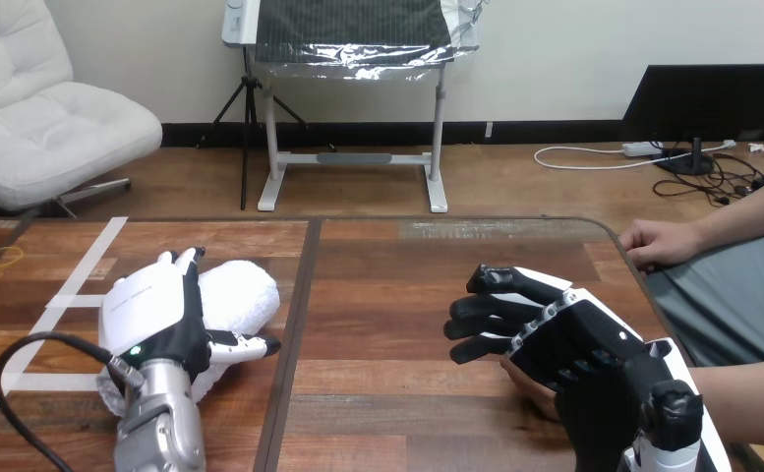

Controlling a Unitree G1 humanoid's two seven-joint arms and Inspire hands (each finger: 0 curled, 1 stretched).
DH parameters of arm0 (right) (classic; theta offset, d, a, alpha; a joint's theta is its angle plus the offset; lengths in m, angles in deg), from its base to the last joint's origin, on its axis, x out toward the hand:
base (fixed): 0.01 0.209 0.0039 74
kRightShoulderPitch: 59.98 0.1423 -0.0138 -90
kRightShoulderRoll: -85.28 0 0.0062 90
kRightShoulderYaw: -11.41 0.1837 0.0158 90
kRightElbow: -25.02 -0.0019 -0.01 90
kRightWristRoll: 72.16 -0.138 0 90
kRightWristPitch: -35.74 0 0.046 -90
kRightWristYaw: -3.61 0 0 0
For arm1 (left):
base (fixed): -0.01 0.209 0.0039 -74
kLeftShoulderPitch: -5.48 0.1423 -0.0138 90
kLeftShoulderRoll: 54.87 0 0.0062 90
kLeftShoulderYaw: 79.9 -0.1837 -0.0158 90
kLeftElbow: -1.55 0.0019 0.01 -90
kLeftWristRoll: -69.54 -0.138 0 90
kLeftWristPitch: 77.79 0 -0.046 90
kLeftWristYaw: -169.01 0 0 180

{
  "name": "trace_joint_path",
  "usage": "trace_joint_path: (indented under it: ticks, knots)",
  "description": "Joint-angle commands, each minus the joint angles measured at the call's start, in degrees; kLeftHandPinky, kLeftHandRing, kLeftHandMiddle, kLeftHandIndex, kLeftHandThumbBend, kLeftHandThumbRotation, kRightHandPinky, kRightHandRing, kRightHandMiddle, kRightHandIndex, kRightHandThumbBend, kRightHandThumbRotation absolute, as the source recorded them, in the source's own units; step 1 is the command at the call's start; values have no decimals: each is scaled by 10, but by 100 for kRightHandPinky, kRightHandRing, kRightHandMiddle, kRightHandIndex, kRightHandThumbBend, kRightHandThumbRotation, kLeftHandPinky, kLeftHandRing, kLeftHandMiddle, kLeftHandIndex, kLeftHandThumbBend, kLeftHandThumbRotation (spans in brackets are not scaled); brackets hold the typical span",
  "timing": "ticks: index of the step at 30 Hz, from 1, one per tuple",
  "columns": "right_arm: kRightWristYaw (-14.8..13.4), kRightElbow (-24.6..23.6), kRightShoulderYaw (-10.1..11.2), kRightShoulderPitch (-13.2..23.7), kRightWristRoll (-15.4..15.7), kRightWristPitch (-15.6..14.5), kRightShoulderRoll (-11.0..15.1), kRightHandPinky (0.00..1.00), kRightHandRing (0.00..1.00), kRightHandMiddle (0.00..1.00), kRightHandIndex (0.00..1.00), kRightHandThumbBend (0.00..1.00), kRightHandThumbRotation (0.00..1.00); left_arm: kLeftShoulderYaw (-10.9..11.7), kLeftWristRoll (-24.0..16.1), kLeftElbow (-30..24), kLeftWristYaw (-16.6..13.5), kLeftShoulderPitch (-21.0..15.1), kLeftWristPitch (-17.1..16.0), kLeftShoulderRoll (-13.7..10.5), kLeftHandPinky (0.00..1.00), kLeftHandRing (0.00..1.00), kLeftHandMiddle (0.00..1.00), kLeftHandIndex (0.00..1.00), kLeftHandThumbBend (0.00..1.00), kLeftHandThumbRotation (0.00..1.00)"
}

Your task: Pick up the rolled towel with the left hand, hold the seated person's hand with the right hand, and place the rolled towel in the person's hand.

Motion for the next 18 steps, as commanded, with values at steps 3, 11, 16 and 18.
trace_joint_path:
  ticks: [3,11,16,18]
  knots:
    - [-2,-23,3,30,-14,10,-8,57,65,68,71,83,100,-15,-5,32,10,-68,2,-6,98,95,95,91,99,31]
    - [0,-26,3,32,-18,8,-7,57,65,68,71,84,100,-18,-1,66,18,-90,10,-2,91,92,93,90,97,25]
    - [0,-25,3,32,-17,13,-8,56,65,68,71,84,100,-19,5,95,24,-107,14,1,87,91,93,90,96,23]
    - [0,-26,3,33,-17,14,-8,56,65,68,71,84,100,-19,8,107,26,-114,17,3,87,90,93,90,96,22]
